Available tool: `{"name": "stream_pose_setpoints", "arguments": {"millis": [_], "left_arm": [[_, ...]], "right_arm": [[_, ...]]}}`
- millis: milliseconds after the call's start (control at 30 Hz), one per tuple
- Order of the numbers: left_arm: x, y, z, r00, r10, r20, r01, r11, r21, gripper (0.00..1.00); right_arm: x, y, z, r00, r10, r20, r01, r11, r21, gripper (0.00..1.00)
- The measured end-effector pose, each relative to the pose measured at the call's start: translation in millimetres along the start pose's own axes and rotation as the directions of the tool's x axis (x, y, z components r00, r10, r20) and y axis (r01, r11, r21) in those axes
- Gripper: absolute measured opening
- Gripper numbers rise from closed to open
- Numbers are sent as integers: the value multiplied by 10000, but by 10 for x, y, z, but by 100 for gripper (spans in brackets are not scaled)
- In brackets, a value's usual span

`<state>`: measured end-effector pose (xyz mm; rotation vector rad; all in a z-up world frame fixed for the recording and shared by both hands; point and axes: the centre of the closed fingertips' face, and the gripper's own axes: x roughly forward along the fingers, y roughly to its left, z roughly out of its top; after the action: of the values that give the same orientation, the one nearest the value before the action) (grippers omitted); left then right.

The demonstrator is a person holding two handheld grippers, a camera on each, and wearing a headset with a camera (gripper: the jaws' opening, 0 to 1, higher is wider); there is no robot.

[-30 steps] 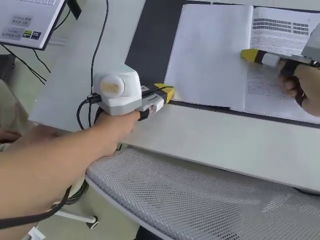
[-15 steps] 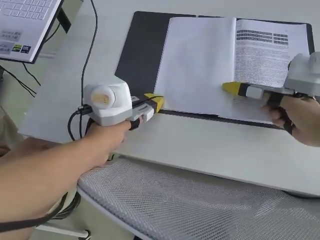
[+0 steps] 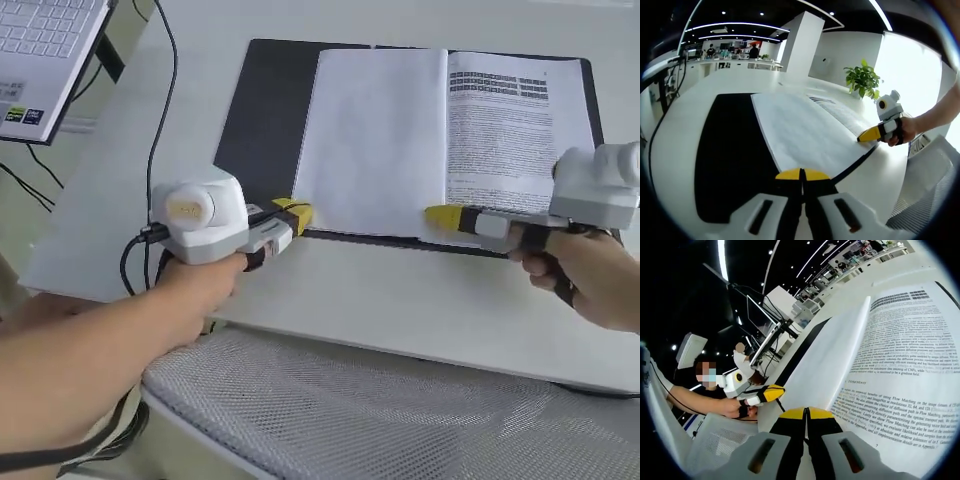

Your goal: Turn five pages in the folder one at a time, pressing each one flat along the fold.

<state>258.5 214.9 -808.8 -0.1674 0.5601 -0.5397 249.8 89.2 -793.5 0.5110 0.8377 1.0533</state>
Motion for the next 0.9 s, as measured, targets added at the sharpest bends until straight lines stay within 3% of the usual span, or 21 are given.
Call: {"name": "stream_pose_setpoints", "arguments": {"millis": [267,333,433,567,600,700,800,900], "left_arm": [[0,-2,1,10000,14,-50,-14,10000,-68,0],[0,-2,1,10000,7,-63,-8,10000,-57,0],[0,0,3,10000,-7,-75,6,9999,-116,0],[4,7,6,9999,11,-146,-17,9992,-398,0],[2,10,8,9998,26,-200,-34,9991,-427,0],[-13,2,6,9995,-2,-326,-12,9991,-428,0],[-58,9,18,9992,-8,-400,-12,9988,-486,0],[-130,7,64,9994,68,-326,-93,9969,-775,8]], "right_arm": [[-57,112,-176,9991,271,-328,-256,9986,453,0],[-95,166,-345,9928,339,-1145,-303,9990,325,0],[-149,262,-373,9938,520,-986,-486,9981,367,0],[-288,412,-270,9976,537,-433,-532,9985,119,0],[-337,448,-230,9986,430,-317,-436,9989,-196,1],[-488,493,-120,9995,184,273,-182,9998,-69,14],[-668,466,-10,9952,-227,948,252,9994,-250,11],[-827,414,30,9895,-620,1309,642,9978,-131,14]]}}
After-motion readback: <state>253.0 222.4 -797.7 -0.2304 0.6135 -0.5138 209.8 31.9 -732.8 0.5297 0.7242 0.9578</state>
